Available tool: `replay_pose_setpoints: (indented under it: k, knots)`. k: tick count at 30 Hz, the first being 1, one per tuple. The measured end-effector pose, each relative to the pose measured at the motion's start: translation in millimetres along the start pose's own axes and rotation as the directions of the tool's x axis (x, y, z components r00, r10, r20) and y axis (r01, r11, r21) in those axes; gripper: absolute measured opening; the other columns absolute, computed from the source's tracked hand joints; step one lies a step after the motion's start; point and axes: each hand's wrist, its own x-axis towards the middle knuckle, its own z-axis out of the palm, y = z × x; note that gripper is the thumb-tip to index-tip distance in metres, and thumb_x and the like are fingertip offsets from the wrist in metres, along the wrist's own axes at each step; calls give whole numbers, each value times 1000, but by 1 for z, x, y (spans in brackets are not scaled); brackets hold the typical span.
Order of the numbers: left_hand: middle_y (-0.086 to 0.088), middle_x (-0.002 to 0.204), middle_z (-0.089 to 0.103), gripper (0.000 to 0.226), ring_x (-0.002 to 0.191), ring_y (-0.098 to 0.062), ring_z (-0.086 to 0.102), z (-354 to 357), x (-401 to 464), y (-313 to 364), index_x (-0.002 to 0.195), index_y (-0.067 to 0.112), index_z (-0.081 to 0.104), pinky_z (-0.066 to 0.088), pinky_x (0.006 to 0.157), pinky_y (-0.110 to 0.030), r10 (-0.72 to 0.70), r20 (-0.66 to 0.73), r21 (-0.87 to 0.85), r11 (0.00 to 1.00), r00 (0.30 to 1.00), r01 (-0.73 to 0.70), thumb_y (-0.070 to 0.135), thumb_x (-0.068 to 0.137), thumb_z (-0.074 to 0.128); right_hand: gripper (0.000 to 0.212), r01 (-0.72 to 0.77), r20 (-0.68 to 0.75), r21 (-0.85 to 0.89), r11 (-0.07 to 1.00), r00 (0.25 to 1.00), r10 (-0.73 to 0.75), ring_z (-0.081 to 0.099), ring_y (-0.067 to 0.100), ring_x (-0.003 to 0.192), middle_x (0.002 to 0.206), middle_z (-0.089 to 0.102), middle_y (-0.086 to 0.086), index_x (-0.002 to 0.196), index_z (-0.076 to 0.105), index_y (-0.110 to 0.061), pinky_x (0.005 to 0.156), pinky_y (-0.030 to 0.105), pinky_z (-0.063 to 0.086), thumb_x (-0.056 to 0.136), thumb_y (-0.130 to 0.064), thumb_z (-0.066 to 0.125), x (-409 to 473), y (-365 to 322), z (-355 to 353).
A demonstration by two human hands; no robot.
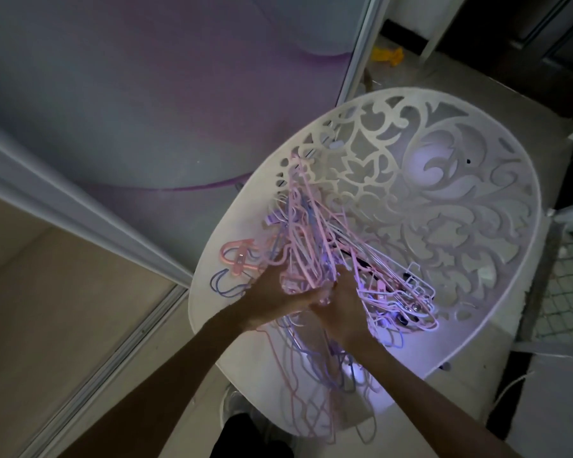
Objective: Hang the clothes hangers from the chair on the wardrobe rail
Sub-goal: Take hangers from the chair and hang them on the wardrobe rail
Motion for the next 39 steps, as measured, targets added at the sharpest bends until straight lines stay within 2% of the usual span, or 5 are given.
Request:
replay_pose_setpoints:
  k: [6, 13, 26, 33, 39]
  knots:
    - [2, 95, 66, 43, 76, -11, 70, -20, 18, -8, 140, 10, 37, 57, 69, -24, -78, -228, -444, 895, 971, -32, 4, 97, 39, 56, 135, 308, 117, 984, 937, -165, 52, 6, 106, 112, 54, -9, 116, 43, -39, 90, 7, 35, 72, -34, 78, -11, -10, -17]
    - [8, 93, 74, 49, 73, 0, 70, -52, -1, -47, 142, 13, 33, 54, 58, -13, -243, -41, -349, 912, 969, 214, 0, 95, 41, 81, 144, 168, -395, 907, 982, -82, 32, 30, 135, 148, 29, 12, 145, 23, -12, 106, 41, 34, 82, -40, 65, 23, 14, -33]
    - [-8, 119, 54, 54, 113, -26, 56, 25, 26, -34, 120, 13, 50, 45, 92, -33, -10, -289, 776, 584, 957, 240, 54, 84, 54, 79, 187, 49, -438, 879, 982, -185, 45, 38, 121, 135, 45, 18, 130, 52, -14, 88, 41, 45, 68, -49, 20, 27, 38, -30]
    - [-10, 90, 69, 35, 82, -29, 70, -12, 11, -30, 101, 7, 62, 53, 70, -32, 245, -543, 657, 719, 803, 225, 33, 96, 39, 119, 33, 104, -471, 882, 994, 18, 19, 33, 143, 158, -1, 14, 149, -5, -10, 112, 45, 27, 70, -52, 73, 47, 29, -40]
    - [4, 54, 67, 20, 36, -11, 58, -54, 12, -38, 105, 7, 54, 42, 50, -28, -198, -312, -180, 973, 929, 146, 19, 100, 38, 68, 105, 109, -388, 916, 992, -67, 51, 31, 119, 133, 47, 11, 141, 35, -18, 87, 40, 45, 82, -28, 66, 45, 21, -35]
